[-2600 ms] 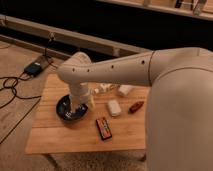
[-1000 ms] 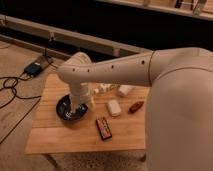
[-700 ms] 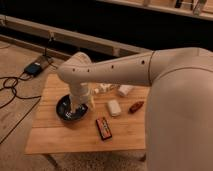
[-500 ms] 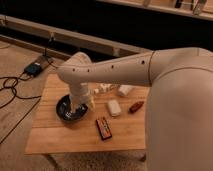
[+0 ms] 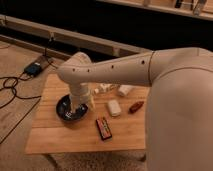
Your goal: Place the eraser on the white sponge
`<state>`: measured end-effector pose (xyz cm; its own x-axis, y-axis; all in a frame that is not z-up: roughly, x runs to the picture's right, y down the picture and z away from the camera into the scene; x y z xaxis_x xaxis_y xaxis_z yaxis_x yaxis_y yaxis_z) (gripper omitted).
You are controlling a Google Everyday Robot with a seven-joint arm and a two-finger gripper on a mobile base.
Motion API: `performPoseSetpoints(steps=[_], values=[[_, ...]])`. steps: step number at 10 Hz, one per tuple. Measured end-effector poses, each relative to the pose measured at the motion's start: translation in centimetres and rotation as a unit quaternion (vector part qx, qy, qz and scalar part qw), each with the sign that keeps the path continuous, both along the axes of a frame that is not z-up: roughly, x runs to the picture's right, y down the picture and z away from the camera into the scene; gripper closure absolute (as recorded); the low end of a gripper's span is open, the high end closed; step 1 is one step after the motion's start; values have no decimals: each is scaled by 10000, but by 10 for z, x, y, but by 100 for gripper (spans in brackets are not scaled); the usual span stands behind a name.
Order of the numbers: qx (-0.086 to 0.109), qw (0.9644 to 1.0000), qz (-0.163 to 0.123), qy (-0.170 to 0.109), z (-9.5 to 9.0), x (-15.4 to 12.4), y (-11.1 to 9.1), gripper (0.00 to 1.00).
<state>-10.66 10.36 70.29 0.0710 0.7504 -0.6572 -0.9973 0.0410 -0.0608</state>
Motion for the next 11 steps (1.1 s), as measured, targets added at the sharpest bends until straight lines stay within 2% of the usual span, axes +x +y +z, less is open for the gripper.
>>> performPoseSetpoints(steps=[4,7,9,11], values=[[24,10000,53,73,12,22,5,35],[123,9999,-5,-12,19,43,21,35],[72,9995,-93,-300,20,47,47,35],[-75,9982,-177,-561,24,52,78,35]])
